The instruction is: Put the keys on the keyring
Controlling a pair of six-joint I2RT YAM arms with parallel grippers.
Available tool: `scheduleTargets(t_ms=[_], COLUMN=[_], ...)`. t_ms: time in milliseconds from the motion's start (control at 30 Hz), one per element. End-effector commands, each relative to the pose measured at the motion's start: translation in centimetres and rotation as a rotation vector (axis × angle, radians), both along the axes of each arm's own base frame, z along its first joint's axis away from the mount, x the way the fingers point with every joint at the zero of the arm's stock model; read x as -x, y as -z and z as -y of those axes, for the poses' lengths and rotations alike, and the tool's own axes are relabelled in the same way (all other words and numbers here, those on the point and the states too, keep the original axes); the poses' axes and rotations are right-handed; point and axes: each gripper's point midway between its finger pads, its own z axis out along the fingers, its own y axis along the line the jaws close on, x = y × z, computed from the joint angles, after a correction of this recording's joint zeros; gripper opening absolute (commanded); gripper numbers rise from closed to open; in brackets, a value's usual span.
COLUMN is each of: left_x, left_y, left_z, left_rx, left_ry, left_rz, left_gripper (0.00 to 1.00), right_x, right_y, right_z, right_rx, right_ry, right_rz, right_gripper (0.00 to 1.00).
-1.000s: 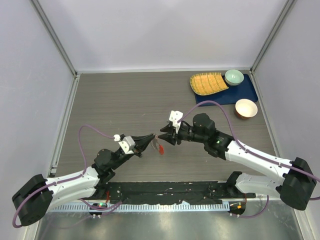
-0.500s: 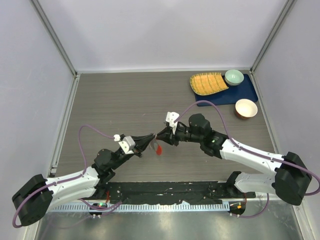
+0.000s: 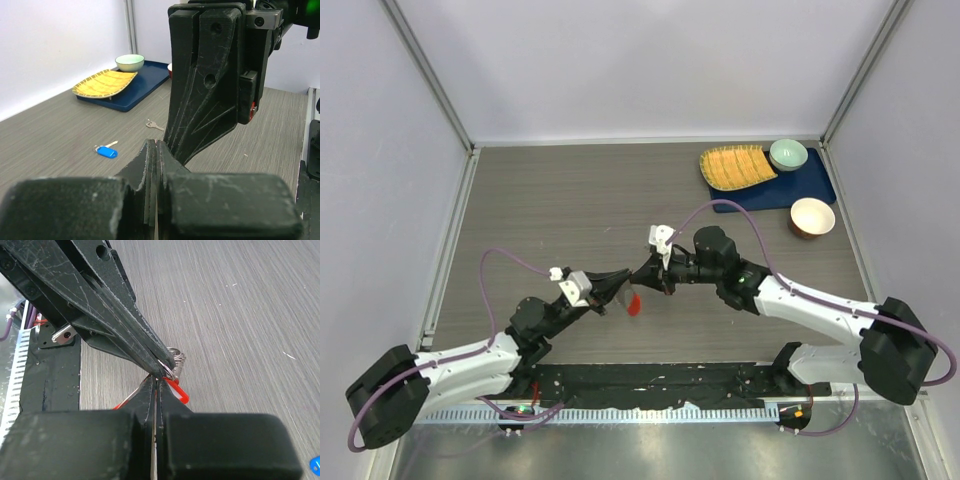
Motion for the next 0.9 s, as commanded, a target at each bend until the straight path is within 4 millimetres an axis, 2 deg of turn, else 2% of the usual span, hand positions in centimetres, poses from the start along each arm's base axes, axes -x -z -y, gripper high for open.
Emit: scheduleTargets(t_ms=[0,267,300,433,533,567,700,867], left_x=[0.3,0.4,0.4,0.3,0.3,0.3,0.4,0.5], left_y=[-4.2,-3.8,-3.8,-3.8,-3.7,-3.8,-3.6,-3.7], left_z=[0.3,1.0,1.1,1.0,0.3,0.2,-0.3,-0.8], left_rx=[0.111,0.121,0.123,0.134,0.143,0.144,0.131,0.123], left_ry=[0.024,0.056,0.061,0.053,0.030,0.025,0.011,-0.001], left_rz=[0.078,0.060,0.056,0.052,0.055,0.057,0.057,0.070], left_gripper=[0.00,0.00,0.00,0.00,0.00,0.00,0.00,0.00], right_x=[1.1,1.2,1.4,1.6,1.2,1.0,-0.3,-1.8], right_y=[-3.1,-4.7,-4.5,-4.4,-4.2,-3.4,-3.7,-4.4], right_z=[-1.5,-2.3,-2.4,-2.3,-1.6,-1.2,0.8,2.8], right_rx=[-0.101,-0.192,-0.196,-0.199,-0.166,-0.131,-0.093,-0.073], right_ry=[-0.099,-0.116,-0.121,-0.128,-0.091,-0.068,-0.008,0.038], right_rz=[0.022,0.026,0.001,-0.004,0.010,-0.006,0.004,0.024], right_gripper=[0.01,0.01,0.01,0.09,0.17,0.19,0.29,0.32])
